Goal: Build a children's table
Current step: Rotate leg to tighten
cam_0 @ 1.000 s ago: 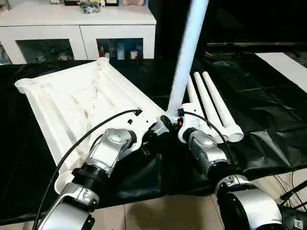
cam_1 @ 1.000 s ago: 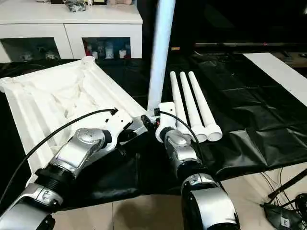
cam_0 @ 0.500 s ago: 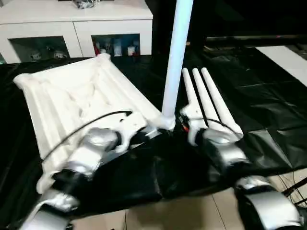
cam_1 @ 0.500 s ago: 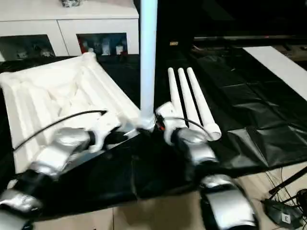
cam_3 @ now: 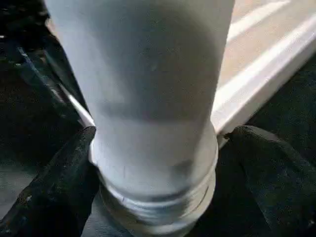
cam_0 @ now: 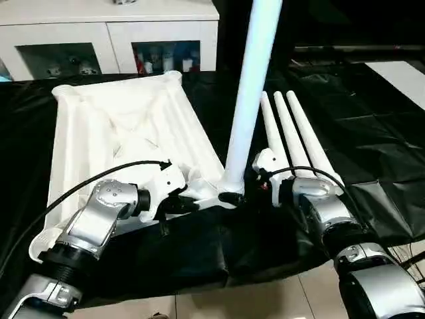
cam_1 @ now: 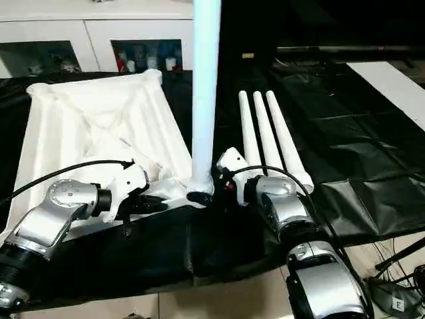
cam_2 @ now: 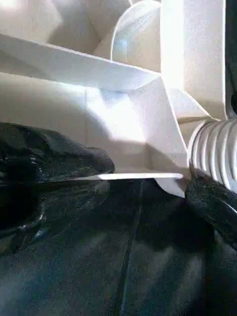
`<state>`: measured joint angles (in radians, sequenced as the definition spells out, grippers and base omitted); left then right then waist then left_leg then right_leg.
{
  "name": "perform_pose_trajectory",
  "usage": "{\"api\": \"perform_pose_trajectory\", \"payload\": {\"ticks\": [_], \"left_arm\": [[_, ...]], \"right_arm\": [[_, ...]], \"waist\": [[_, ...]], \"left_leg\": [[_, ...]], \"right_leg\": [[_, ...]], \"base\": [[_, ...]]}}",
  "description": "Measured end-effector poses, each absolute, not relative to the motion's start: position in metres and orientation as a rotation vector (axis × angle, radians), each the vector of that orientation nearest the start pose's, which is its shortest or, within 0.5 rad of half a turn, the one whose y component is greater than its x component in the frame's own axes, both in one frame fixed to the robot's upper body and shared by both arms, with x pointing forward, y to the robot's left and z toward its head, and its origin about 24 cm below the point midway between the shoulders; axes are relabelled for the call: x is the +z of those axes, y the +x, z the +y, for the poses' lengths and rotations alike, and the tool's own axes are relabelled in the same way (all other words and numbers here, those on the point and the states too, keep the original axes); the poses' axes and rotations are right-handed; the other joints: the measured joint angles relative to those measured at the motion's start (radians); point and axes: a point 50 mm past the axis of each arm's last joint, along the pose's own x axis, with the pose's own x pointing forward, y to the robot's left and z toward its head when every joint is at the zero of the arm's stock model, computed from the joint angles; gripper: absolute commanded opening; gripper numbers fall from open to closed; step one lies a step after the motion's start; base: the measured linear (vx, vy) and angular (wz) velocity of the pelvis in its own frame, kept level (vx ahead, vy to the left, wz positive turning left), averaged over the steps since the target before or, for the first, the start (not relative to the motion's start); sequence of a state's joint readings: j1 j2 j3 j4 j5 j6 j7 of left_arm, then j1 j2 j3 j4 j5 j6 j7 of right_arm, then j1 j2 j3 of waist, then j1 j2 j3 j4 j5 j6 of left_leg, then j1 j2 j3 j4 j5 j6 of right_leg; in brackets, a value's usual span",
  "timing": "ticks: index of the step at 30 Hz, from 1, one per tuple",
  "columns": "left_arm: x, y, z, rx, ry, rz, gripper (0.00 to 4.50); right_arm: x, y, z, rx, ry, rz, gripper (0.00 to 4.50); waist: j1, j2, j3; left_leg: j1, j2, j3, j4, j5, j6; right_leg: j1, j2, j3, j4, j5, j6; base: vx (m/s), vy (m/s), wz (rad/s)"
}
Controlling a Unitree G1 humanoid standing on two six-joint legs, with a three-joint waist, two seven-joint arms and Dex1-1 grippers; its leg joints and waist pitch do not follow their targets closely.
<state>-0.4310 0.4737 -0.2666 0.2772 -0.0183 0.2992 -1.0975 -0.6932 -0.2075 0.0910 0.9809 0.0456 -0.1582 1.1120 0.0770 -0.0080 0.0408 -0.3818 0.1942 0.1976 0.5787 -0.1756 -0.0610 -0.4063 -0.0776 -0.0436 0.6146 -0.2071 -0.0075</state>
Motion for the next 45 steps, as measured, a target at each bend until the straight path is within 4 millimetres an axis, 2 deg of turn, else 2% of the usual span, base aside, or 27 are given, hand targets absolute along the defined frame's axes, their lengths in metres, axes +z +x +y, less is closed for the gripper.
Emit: {"api": "perform_pose_trajectory", "payload": {"ticks": [6, 9, 12, 13, 19, 30, 37, 39, 43, 45], "left_arm": [[0.056, 0.293, 0.155, -1.198, 0.398, 0.488, 0.0], [0.056, 0.293, 0.155, -1.2, 0.399, 0.487, 0.0], [0.056, 0.293, 0.155, -1.199, 0.399, 0.487, 0.0], [0.056, 0.293, 0.155, -1.198, 0.4, 0.487, 0.0], [0.056, 0.293, 0.155, -1.195, 0.4, 0.489, 0.0], [0.056, 0.292, 0.155, -1.193, 0.4, 0.49, 0.0], [0.052, 0.301, 0.152, -1.091, 0.404, 0.486, 0.0], [0.052, 0.302, 0.151, -1.081, 0.404, 0.486, 0.0], [0.048, 0.319, 0.124, -0.948, 0.367, 0.486, 0.0], [0.046, 0.321, 0.116, -0.912, 0.351, 0.486, 0.0]], "right_arm": [[0.04, 0.332, -0.12, 1.226, -0.117, 0.258, 4.14], [0.04, 0.332, -0.12, 1.236, -0.102, 0.254, 3.77], [0.04, 0.331, -0.119, 1.249, -0.101, 0.255, 3.61], [0.04, 0.331, -0.119, 1.25, -0.101, 0.255, 3.4], [0.04, 0.33, -0.118, 1.263, -0.1, 0.257, 2.92], [0.039, 0.33, -0.118, 1.262, -0.106, 0.26, 2.75], [0.032, 0.338, -0.104, 1.04, -0.017, 0.266, 2.74], [0.031, 0.338, -0.103, 1.021, -0.013, 0.271, 2.74], [0.026, 0.348, -0.09, 0.727, 0.054, 0.274, 2.74], [0.025, 0.35, -0.086, 0.656, 0.066, 0.276, 2.74]], "waist": [[0.004, 0.0, 0.0], [0.009, 0.0, 0.0], [0.01, -0.001, 0.0], [0.01, -0.001, 0.0], [0.008, -0.001, 0.001], [0.008, -0.002, 0.001], [-0.017, -0.006, 0.0], [-0.018, -0.006, 0.0], [-0.019, -0.006, 0.0], [-0.018, -0.006, -0.001]], "left_leg": [[0.0, 0.0, 0.0, 0.001, 0.0, 0.0], [0.0, 0.0, 0.0, 0.001, 0.002, 0.003], [0.0, 0.0, 0.0, 0.001, 0.003, 0.005], [0.0, 0.0, 0.0, 0.002, 0.003, 0.005], [-0.001, 0.001, 0.0, 0.006, 0.002, 0.005], [0.0, 0.001, 0.0, 0.009, 0.001, 0.003], [0.008, 0.002, 0.0, 0.01, 0.001, -0.002], [0.01, 0.002, 0.0, 0.009, 0.001, -0.002], [0.015, 0.0, 0.0, 0.009, 0.003, -0.005], [0.016, -0.001, 0.0, 0.008, 0.003, -0.005]], "right_leg": [[0.0, 0.0, 0.0, 0.001, 0.0, 0.0], [0.0, 0.0, 0.0, 0.001, 0.0, 0.0], [0.0, 0.0, 0.0, 0.001, 0.0, 0.0], [0.0, 0.0, 0.0, 0.002, 0.0, 0.0], [0.0, 0.0, 0.0, 0.004, 0.0, 0.0], [0.0, 0.0, 0.0, 0.008, 0.0, 0.0], [0.003, 0.0, 0.002, 0.014, 0.001, 0.0], [0.005, 0.0, 0.002, 0.013, 0.001, 0.0], [0.009, 0.0, 0.005, 0.013, 0.0, 0.001], [0.01, -0.001, 0.005, 0.012, 0.0, 0.001]], "base": [[0.0, 0.0, 0.0], [0.0, 0.0, 0.0], [0.0, 0.0, 0.0], [0.0, 0.0, 0.0], [0.0, 0.0, 0.0], [0.0, 0.0, 0.0], [0.0, 0.0, 0.0], [0.0, 0.0, 0.0], [0.0, 0.0, 0.0], [0.0, 0.0, 0.0]]}}
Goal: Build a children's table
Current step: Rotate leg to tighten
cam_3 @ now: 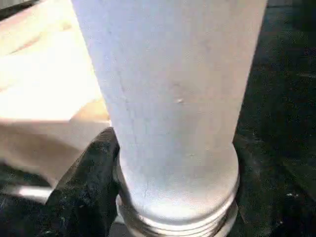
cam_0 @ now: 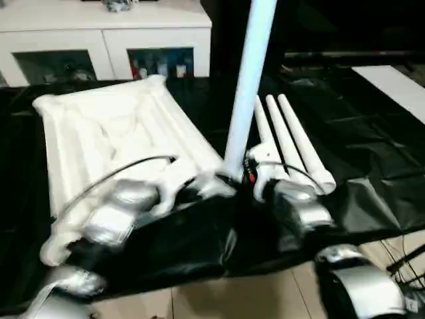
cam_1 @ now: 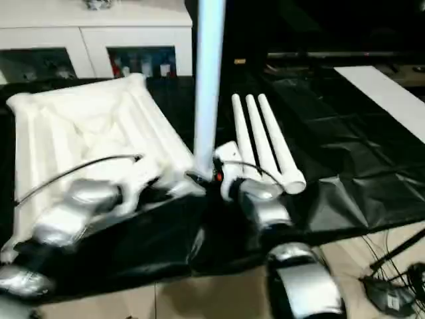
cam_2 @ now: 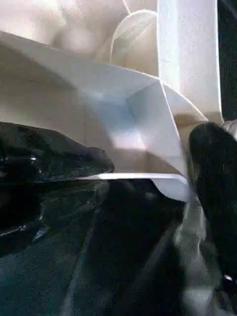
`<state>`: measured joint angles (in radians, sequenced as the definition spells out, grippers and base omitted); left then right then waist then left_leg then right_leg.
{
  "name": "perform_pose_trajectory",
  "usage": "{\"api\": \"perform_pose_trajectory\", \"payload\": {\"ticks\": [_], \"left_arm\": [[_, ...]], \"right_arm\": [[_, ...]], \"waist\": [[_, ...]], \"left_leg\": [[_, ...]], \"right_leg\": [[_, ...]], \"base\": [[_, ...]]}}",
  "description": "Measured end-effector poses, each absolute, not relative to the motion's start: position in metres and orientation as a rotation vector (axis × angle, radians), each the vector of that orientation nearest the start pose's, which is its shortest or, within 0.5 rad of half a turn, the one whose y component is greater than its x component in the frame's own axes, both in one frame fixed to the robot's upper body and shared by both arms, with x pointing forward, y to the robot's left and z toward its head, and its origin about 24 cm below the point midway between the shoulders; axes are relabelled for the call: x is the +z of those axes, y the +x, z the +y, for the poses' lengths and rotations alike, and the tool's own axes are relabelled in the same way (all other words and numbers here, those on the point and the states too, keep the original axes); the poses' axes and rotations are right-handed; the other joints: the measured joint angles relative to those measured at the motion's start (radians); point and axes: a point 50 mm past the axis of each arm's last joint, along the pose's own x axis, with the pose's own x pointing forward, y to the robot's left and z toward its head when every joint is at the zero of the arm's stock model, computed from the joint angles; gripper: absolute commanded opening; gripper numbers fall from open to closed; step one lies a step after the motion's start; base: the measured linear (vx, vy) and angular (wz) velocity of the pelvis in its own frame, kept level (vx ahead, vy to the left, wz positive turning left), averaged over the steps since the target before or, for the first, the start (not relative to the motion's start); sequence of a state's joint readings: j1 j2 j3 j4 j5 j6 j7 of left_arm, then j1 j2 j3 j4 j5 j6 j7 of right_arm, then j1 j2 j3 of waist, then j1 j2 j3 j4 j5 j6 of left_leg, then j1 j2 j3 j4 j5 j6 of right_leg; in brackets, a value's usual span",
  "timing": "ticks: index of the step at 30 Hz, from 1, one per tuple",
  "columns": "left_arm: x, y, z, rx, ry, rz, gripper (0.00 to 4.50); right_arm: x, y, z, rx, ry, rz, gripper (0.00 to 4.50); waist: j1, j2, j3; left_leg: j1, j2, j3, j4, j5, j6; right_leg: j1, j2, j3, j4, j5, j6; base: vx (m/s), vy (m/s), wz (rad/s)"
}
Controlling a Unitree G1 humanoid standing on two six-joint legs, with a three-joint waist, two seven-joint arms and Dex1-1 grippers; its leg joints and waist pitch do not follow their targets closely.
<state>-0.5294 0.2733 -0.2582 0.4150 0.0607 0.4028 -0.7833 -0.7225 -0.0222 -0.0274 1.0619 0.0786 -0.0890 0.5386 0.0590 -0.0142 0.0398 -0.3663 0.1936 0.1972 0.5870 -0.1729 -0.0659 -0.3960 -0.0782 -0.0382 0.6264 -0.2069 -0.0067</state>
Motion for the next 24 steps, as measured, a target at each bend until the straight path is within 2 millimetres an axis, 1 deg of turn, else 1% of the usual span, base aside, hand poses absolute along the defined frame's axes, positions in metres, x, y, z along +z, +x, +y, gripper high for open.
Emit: {"api": "perform_pose_trajectory", "payload": {"ticks": [2, 5, 8, 12, 13, 15, 17, 19, 22, 24], "left_arm": [[0.045, 0.327, 0.104, -0.868, 0.337, 0.495, 0.0], [0.044, 0.33, 0.09, -0.835, 0.327, 0.503, 0.0], [0.043, 0.331, 0.088, -0.831, 0.329, 0.505, 0.0], [0.043, 0.331, 0.087, -0.832, 0.341, 0.503, 0.0], [0.043, 0.331, 0.087, -0.833, 0.346, 0.496, 0.0], [0.043, 0.332, 0.087, -0.836, 0.36, 0.483, 0.0], [0.043, 0.332, 0.088, -0.835, 0.365, 0.48, 0.0], [0.044, 0.333, 0.091, -0.833, 0.377, 0.474, 0.0], [0.044, 0.332, 0.098, -0.846, 0.394, 0.461, 0.0], [0.045, 0.331, 0.104, -0.857, 0.408, 0.452, 0.0]], "right_arm": [[0.026, 0.355, -0.083, 0.54, 0.089, 0.288, 2.74], [0.026, 0.358, -0.083, 0.436, 0.099, 0.304, 2.74], [0.025, 0.359, -0.083, 0.422, 0.096, 0.306, 2.74], [0.026, 0.359, -0.083, 0.417, 0.089, 0.296, 2.74], [0.026, 0.359, -0.084, 0.415, 0.099, 0.292, 3.09], [0.026, 0.359, -0.084, 0.413, 0.113, 0.291, 3.44], [0.027, 0.358, -0.082, 0.43, 0.145, 0.282, 3.46], [0.027, 0.358, -0.081, 0.447, 0.159, 0.276, 3.8], [0.028, 0.357, -0.081, 0.505, 0.164, 0.26, 3.91], [0.028, 0.355, -0.084, 0.546, 0.154, 0.248, 4.25]], "waist": [[0.003, 0.0, 0.0], [0.005, 0.0, -0.001], [0.005, 0.0, -0.002], [0.003, 0.0, -0.002], [0.004, 0.0, -0.002], [0.004, 0.0, -0.002], [0.002, 0.001, -0.001], [0.001, 0.001, -0.001], [-0.001, 0.001, -0.001], [0.001, 0.001, -0.001]], "left_leg": [[0.0, -0.001, 0.0, 0.0, 0.0, 0.0], [0.0, -0.002, 0.0, 0.0, 0.0, 0.0], [0.001, -0.002, -0.001, -0.002, 0.0, 0.0], [0.001, -0.002, -0.001, -0.002, 0.0, 0.0], [0.001, -0.002, -0.001, -0.002, 0.0, 0.0], [0.001, -0.002, -0.001, -0.003, 0.0, 0.0], [0.001, -0.002, -0.001, -0.006, 0.0, 0.0], [0.001, -0.002, -0.001, -0.009, 0.0, 0.0], [0.0, -0.002, -0.001, -0.014, 0.0, 0.0], [-0.001, -0.001, -0.001, -0.017, 0.0, 0.0]], "right_leg": [[0.001, 0.0, 0.0, -0.001, -0.003, 0.005], [0.005, -0.001, 0.001, -0.005, -0.003, 0.006], [0.01, -0.001, -0.001, -0.012, -0.003, 0.006], [0.011, -0.001, -0.001, -0.015, -0.003, 0.006], [0.011, -0.001, -0.001, -0.015, -0.003, 0.006], [0.011, -0.001, -0.001, -0.015, -0.003, 0.006], [0.011, -0.001, -0.001, -0.015, -0.003, 0.006], [0.009, -0.001, -0.002, -0.015, -0.003, 0.007], [0.005, -0.001, -0.004, -0.015, -0.001, 0.007], [0.003, -0.001, -0.004, -0.014, 0.0, 0.007]], "base": [[0.0, 0.0, 0.0], [0.0, 0.0, 0.0], [0.0, 0.0, 0.0], [0.0, 0.0, 0.0], [0.0, 0.0, 0.0], [0.0, 0.0, 0.0], [0.0, 0.0, 0.0], [0.0, 0.0, 0.0], [0.0, 0.0, 0.0], [0.0, 0.0, 0.0]]}}
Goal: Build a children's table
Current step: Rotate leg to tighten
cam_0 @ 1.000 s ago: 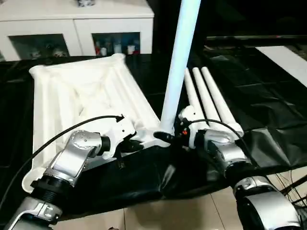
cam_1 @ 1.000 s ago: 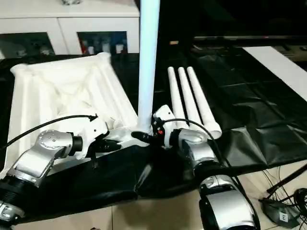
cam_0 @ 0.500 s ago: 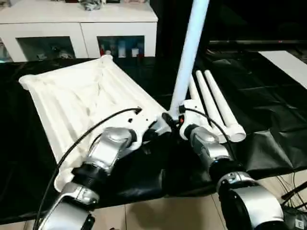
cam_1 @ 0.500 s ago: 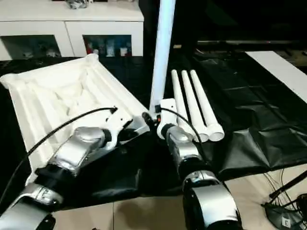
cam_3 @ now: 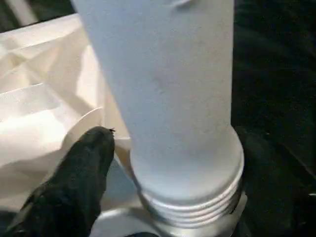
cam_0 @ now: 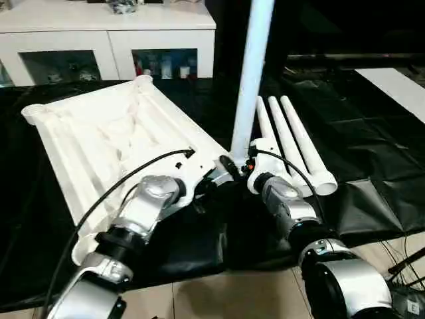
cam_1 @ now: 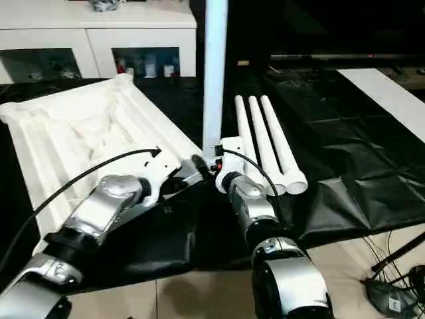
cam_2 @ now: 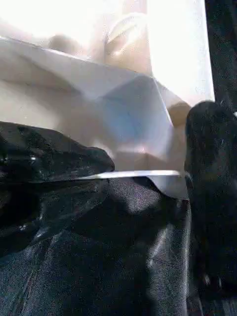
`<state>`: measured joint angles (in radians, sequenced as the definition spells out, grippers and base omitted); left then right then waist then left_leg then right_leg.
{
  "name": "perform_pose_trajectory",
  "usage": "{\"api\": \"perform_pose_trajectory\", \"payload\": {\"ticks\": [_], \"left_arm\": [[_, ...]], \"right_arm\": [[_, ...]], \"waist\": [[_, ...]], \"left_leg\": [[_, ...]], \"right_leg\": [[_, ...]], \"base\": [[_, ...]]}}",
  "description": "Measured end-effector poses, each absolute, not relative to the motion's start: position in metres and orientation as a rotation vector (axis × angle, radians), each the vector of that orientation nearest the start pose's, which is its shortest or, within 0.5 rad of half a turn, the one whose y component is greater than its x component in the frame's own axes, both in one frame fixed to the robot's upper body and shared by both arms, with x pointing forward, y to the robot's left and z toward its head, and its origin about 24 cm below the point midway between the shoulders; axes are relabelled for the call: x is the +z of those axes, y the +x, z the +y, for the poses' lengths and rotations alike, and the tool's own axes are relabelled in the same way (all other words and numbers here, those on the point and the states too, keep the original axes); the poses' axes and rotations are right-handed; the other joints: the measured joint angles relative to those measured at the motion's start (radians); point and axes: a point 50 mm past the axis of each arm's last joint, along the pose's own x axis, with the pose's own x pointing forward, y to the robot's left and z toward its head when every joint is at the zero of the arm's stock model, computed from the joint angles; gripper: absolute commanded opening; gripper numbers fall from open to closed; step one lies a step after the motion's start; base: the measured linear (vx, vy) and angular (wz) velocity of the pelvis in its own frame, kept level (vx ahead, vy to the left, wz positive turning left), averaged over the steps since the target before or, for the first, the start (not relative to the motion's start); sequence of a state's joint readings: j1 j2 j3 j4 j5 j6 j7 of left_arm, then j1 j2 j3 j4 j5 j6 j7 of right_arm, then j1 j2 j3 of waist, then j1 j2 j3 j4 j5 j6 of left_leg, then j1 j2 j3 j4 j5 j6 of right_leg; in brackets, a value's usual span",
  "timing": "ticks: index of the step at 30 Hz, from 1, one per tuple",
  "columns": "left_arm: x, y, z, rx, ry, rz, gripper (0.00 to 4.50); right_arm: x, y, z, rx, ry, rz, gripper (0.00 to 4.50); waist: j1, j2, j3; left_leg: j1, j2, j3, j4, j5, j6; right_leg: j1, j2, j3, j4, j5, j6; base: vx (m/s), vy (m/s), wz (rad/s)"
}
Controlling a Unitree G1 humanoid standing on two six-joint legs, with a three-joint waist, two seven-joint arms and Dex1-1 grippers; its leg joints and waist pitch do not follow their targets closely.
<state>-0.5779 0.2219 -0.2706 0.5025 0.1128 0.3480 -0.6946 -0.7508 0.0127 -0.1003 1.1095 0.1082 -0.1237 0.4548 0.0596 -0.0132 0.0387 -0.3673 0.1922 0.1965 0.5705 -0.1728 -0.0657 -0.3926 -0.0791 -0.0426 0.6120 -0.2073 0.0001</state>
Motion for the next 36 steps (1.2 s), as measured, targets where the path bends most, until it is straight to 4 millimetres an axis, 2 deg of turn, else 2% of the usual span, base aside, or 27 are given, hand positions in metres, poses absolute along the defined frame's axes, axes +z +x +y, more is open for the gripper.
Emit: {"api": "perform_pose_trajectory", "payload": {"ticks": [3, 9, 14, 22, 31, 32, 36], "left_arm": [[0.046, 0.33, 0.11, -0.873, 0.425, 0.437, 0.0], [0.051, 0.318, 0.134, -1.004, 0.433, 0.419, 0.0], [0.054, 0.305, 0.147, -1.126, 0.408, 0.442, 0.0], [0.054, 0.297, 0.154, -1.183, 0.396, 0.466, 0.0], [0.054, 0.297, 0.154, -1.188, 0.391, 0.471, 0.0], [0.054, 0.297, 0.154, -1.188, 0.391, 0.471, 0.0], [0.054, 0.297, 0.154, -1.188, 0.391, 0.471, 0.0]], "right_arm": [[0.031, 0.354, -0.086, 0.63, 0.112, 0.227, 4.43], [0.048, 0.353, -0.112, 0.889, -0.086, 0.173, 4.43], [0.038, 0.336, -0.121, 1.1, -0.139, 0.236, 4.43], [0.043, 0.332, -0.127, 1.211, -0.17, 0.244, 4.43], [0.044, 0.331, -0.126, 1.232, -0.148, 0.238, 4.43], [0.044, 0.331, -0.126, 1.233, -0.147, 0.237, 4.17], [0.043, 0.331, -0.125, 1.234, -0.146, 0.238, 3.96]], "waist": [[0.0, 0.0, 0.0], [0.002, 0.001, 0.0], [0.008, 0.001, 0.0], [0.014, 0.001, 0.0], [0.017, 0.001, 0.0], [0.017, 0.001, 0.0], [0.018, 0.001, 0.0]], "left_leg": [[-0.002, 0.0, 0.0, -0.002, 0.001, -0.001], [-0.004, 0.003, 0.001, -0.002, 0.002, -0.002], [-0.01, 0.003, 0.002, 0.001, 0.003, 0.005], [-0.014, 0.004, 0.002, 0.008, 0.0, 0.003], [-0.014, 0.005, 0.002, 0.009, 0.001, 0.004], [-0.014, 0.005, 0.002, 0.009, 0.001, 0.004], [-0.014, 0.005, 0.002, 0.009, 0.002, 0.006]], "right_leg": [[-0.004, 0.0, -0.001, 0.002, 0.005, -0.005], [-0.007, 0.002, -0.002, 0.002, 0.002, -0.004], [-0.01, 0.002, -0.001, 0.001, -0.001, -0.005], [-0.012, 0.002, -0.002, 0.004, 0.0, -0.006], [-0.012, 0.002, -0.002, 0.005, 0.0, -0.005], [-0.012, 0.002, -0.002, 0.005, 0.0, -0.006], [-0.012, 0.002, -0.002, 0.005, 0.0, -0.006]], "base": [[0.0, 0.0, 0.0], [0.0, 0.0, 0.0], [0.0, 0.0, 0.0], [0.0, 0.0, 0.0], [0.0, 0.0, 0.0], [0.0, 0.0, 0.0], [0.0, 0.0, 0.0]]}}
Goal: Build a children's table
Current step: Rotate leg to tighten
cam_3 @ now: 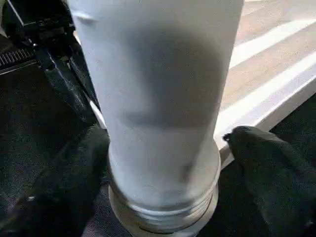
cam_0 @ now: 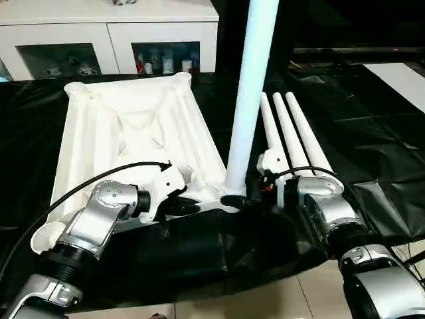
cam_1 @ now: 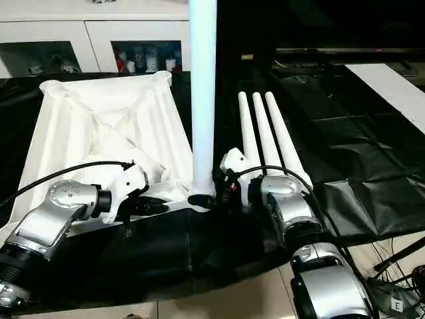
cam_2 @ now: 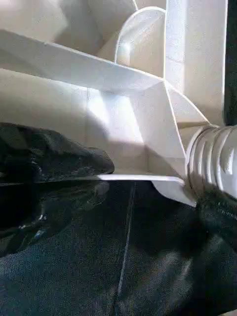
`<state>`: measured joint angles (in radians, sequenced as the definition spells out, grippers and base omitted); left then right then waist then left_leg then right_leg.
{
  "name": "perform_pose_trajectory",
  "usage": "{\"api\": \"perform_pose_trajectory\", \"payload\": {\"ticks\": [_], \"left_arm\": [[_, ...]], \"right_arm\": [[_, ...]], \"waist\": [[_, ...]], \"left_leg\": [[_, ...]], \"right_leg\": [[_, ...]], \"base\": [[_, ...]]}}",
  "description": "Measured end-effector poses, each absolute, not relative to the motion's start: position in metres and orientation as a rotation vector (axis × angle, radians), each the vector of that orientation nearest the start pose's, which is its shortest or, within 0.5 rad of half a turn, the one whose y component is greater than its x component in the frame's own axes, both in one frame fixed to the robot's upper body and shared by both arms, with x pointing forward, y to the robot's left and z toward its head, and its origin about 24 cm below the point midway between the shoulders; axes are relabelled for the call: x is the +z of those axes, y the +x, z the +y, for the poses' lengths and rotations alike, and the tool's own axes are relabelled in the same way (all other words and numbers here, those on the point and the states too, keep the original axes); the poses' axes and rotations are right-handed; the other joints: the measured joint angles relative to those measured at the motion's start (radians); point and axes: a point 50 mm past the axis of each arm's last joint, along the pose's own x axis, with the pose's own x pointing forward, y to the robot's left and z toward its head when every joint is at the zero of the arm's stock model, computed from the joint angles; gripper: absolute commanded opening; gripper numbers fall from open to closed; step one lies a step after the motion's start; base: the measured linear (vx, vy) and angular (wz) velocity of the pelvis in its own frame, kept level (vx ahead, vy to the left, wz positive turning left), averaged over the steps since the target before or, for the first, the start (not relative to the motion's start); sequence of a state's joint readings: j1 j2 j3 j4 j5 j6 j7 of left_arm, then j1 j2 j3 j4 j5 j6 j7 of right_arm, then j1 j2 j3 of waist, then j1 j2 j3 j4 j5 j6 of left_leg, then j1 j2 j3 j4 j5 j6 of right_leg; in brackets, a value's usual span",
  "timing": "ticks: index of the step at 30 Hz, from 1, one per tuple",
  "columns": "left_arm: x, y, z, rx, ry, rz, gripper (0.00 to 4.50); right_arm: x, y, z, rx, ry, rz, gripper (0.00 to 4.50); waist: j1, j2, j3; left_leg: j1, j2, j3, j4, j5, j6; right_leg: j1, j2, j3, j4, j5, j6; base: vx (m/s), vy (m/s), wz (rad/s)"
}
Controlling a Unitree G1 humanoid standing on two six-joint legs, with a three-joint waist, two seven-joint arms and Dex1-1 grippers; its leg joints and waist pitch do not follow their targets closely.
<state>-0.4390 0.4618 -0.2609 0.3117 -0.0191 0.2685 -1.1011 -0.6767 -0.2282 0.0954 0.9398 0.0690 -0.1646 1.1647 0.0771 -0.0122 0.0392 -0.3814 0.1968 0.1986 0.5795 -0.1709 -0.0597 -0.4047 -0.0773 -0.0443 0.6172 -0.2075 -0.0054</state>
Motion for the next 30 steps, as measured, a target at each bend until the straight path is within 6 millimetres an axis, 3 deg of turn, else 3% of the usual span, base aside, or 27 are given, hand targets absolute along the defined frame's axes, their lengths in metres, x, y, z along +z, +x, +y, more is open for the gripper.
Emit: {"api": "perform_pose_trajectory", "payload": {"ticks": [13, 26, 30], "left_arm": [[0.054, 0.297, 0.154, -1.186, 0.388, 0.476, 0.0], [0.053, 0.296, 0.155, -1.183, 0.386, 0.481, 0.0], [0.052, 0.3, 0.152, -1.134, 0.382, 0.472, 0.0]], "right_arm": [[0.042, 0.33, -0.123, 1.26, -0.149, 0.251, 2.82], [0.04, 0.329, -0.122, 1.25, -0.141, 0.254, 2.72], [0.035, 0.333, -0.114, 1.147, -0.088, 0.244, 2.72]], "waist": [[0.0, 0.0, 0.0], [-0.003, -0.001, 0.0], [-0.016, -0.002, 0.0]], "left_leg": [[-0.001, 0.001, 0.0, 0.006, -0.002, 0.003], [0.0, 0.001, 0.0, 0.01, -0.004, -0.002], [0.001, 0.002, 0.0, 0.012, -0.004, -0.002]], "right_leg": [[0.0, 0.0, 0.0, 0.003, 0.0, 0.0], [0.0, 0.0, 0.001, 0.008, 0.0, 0.0], [0.0, 0.0, 0.001, 0.011, 0.0, 0.0]], "base": [[0.0, 0.0, 0.0], [0.0, 0.0, 0.0], [0.0, 0.0, 0.0]]}}
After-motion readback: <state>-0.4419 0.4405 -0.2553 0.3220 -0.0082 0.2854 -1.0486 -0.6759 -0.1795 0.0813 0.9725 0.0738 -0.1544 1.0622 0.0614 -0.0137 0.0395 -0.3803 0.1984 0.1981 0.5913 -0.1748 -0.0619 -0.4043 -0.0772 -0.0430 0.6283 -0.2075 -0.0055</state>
